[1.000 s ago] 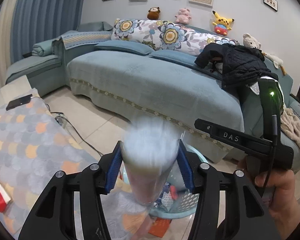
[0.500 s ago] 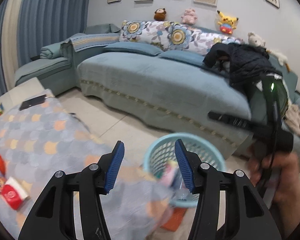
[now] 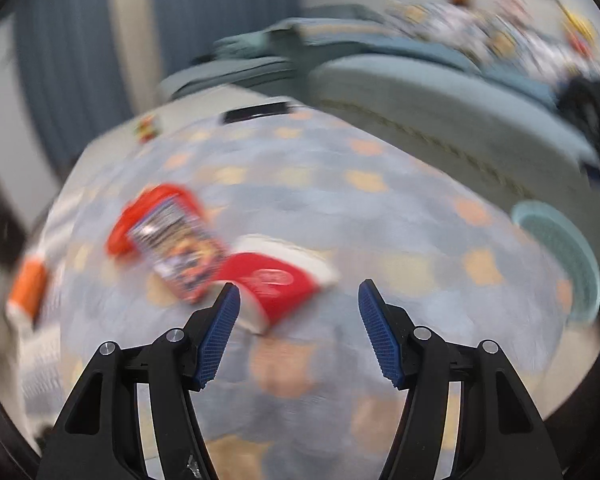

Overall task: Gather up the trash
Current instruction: 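Grasp the red-and-white paper cup on the table with the left tool and lift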

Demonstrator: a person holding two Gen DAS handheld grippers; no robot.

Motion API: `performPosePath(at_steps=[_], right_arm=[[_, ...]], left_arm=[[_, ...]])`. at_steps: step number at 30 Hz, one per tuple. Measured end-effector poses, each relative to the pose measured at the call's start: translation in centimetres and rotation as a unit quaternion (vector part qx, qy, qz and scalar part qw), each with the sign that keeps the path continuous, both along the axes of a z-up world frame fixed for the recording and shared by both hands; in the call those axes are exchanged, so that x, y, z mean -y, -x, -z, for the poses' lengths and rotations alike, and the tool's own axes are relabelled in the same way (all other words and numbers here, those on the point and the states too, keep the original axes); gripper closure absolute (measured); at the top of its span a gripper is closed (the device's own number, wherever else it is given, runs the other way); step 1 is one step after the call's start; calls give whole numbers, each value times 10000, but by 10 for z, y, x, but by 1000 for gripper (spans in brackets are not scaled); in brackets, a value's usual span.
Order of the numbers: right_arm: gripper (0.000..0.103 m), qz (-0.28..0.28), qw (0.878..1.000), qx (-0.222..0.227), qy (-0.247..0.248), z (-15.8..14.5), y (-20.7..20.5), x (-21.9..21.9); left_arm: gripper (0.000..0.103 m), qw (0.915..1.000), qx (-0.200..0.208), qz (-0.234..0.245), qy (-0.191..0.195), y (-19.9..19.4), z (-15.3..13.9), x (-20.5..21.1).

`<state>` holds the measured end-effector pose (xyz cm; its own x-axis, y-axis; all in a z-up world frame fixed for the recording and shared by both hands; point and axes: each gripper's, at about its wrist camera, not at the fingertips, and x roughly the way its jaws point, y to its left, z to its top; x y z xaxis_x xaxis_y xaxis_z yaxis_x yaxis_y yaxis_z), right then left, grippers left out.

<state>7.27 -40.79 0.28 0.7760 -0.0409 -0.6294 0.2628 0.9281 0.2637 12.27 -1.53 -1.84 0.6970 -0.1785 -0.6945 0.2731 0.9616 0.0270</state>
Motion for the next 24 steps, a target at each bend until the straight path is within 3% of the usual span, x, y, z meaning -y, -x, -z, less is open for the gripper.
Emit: performPosePath(at_steps=[4,13,24], right_arm=[[47,-377,9993,-55,26,-3,-20,-42],[47,-1121,9925,-105,467,-3,-32,-116],[47,-1110,9924,-308,436,8,-38,-119]], left_arm=[[41,9995,-29,35,308,-16,10,-25],[39,9940,-632,409,788,-56,45,-24],[42,9853,-911,1010,1038,-61,56,7]])
